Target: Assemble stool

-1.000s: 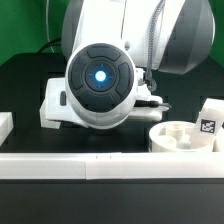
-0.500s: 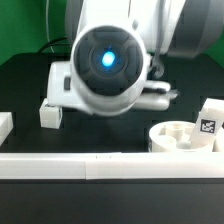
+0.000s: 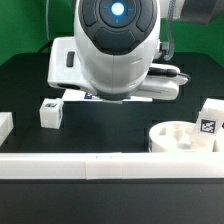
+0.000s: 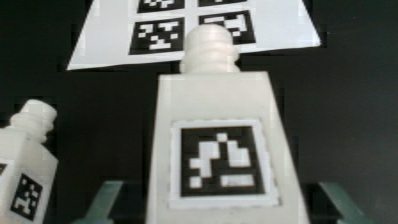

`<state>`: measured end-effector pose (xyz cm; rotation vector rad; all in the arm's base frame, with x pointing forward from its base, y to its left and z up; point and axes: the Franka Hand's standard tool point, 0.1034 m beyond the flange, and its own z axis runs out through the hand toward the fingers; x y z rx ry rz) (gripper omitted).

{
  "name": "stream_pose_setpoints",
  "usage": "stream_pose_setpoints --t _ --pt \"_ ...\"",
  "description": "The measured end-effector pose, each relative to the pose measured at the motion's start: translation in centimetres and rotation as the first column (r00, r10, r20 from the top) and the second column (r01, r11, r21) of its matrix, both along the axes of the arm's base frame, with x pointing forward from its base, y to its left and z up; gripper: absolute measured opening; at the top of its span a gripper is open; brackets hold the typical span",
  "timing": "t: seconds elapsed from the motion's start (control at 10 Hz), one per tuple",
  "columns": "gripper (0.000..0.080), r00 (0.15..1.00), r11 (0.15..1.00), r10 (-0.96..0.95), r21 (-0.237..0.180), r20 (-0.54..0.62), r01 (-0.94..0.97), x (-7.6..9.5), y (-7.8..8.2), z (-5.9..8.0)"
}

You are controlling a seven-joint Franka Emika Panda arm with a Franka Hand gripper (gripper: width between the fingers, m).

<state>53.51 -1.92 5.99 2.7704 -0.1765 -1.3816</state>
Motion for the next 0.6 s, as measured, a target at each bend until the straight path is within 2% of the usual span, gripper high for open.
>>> stream_pose_setpoints --t 0.1,0.2,0.3,0.4,0.5,0.6 --pt "0.0337 0.992 1.000 0.011 -0.006 0.129 -0.011 1.5 0.2 -0.4" --pt "0.0337 0.978 1.000 -0.009 -0.018 0.206 0.013 1.4 0.8 0.0" --pt "0.0337 0.962 0.998 -0.051 -0.020 0.270 0.059 1.9 1.7 0.9" --pt "0.0337 0.931 0.997 -0.073 -0.007 0.358 0.081 3.3 2.6 1.9" --pt "0.0337 0.912 0.997 -0.073 0.003 0.402 0.079 3.8 3.0 2.9" --pt "0.0337 0.871 0.997 -0.063 -0.002 0.486 0.073 4.7 2.9 2.7"
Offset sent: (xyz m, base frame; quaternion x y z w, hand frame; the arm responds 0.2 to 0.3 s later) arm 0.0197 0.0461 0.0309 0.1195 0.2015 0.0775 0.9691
